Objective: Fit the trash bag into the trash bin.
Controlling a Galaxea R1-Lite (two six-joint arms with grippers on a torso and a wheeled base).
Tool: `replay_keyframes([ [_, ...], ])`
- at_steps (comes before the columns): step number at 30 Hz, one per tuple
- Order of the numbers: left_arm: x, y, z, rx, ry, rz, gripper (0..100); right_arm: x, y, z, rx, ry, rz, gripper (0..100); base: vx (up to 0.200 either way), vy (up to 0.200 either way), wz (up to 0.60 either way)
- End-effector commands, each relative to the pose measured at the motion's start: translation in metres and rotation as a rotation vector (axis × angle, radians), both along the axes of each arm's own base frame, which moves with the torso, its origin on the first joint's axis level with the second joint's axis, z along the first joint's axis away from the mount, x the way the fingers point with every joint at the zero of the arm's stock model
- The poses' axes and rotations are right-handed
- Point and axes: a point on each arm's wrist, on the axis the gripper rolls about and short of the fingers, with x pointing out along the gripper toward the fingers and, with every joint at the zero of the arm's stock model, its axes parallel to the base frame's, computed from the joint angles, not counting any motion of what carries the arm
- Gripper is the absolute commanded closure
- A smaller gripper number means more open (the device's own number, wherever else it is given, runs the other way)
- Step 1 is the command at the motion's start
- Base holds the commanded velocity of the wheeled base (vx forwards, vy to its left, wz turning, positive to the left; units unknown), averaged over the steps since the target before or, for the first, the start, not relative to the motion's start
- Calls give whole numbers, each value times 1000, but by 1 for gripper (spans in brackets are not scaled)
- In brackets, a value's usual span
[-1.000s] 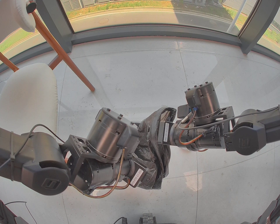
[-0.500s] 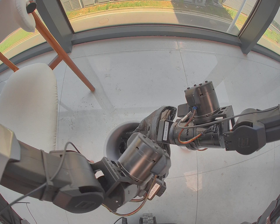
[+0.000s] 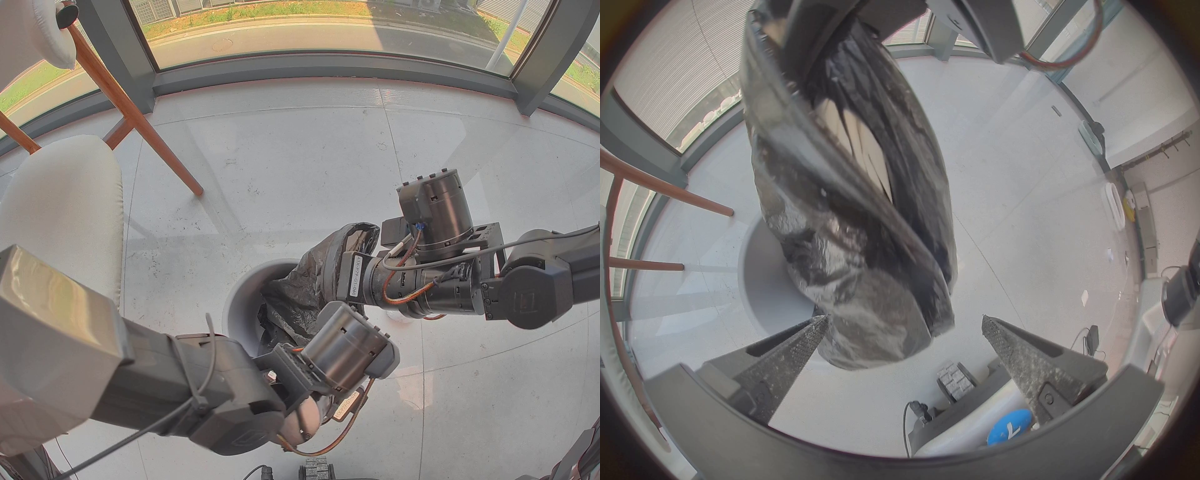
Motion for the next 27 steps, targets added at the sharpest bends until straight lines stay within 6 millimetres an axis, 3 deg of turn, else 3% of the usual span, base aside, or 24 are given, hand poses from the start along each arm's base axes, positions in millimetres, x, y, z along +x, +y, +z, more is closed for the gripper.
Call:
replay_keyframes([
  [1, 12, -16, -8, 8, -26, 30, 0, -1, 0, 1, 2, 0, 3, 100, 0, 0, 0],
  [12, 23, -23, -8, -27, -66, 128, 0, -5, 2, 1, 4, 0, 14, 100, 0, 0, 0],
  [27, 26, -10, 0, -26, -71, 157, 0, -2, -1, 1, 2, 0, 3, 100, 0, 0, 0],
])
